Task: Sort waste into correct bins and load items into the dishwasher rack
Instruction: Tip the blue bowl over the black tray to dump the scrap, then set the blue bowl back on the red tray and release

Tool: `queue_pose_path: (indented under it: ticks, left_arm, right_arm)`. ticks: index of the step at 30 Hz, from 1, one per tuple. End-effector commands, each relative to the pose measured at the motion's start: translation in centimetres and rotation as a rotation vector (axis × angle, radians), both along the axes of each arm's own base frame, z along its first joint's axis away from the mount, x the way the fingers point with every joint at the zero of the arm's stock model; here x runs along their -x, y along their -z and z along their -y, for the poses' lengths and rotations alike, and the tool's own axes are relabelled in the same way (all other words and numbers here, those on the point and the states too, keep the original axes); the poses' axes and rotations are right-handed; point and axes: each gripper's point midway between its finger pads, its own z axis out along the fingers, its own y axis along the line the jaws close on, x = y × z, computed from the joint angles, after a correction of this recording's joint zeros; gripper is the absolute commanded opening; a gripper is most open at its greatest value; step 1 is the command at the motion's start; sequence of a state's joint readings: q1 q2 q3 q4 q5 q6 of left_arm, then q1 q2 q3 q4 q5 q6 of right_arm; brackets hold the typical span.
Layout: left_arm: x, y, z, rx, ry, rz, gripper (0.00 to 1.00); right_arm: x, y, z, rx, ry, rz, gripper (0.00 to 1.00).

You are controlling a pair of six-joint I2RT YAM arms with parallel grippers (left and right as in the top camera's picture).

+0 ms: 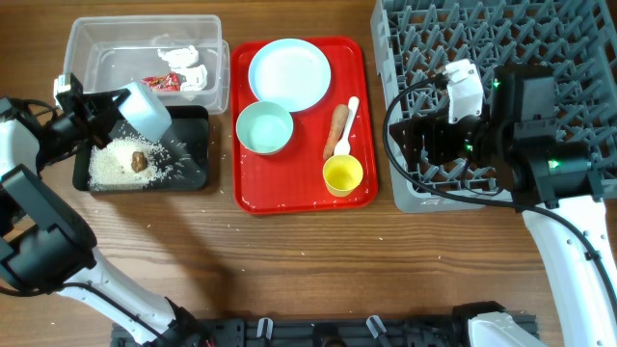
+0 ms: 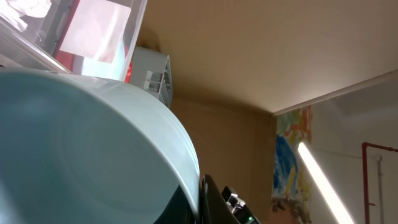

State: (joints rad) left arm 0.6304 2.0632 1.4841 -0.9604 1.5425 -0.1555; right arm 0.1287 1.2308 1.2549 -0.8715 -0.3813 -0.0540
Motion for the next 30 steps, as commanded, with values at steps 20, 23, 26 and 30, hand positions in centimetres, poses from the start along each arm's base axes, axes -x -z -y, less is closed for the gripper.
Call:
queue_pose_path:
  ticks: [20, 23, 26, 30]
  left_arm:
    - [6.8, 5.0, 23.5, -1.354, 0.472, -0.206, 0.04]
    - [8.4, 5.3, 26.2, -1.543, 0.491, -0.15, 0.04]
    - [9.4, 5.5, 27.6, -1.685, 0.473, -0.094, 0.04]
    - [10.1, 8.1, 28.1, -1.734, 0.462, -0.071, 0.04]
  right_arm:
    - [-0.4, -0.4, 0.0, -0.015, 0.02, 0.004, 1.0]
    - [-0.7, -0.3, 0.5, 0.012, 0.045, 0.008, 1.0]
    - [-0.7, -0.2, 0.6, 0.014, 0.047, 0.007, 1.0]
    - [-0.6, -0.2, 0.6, 0.015, 0.047, 0.002, 1.0]
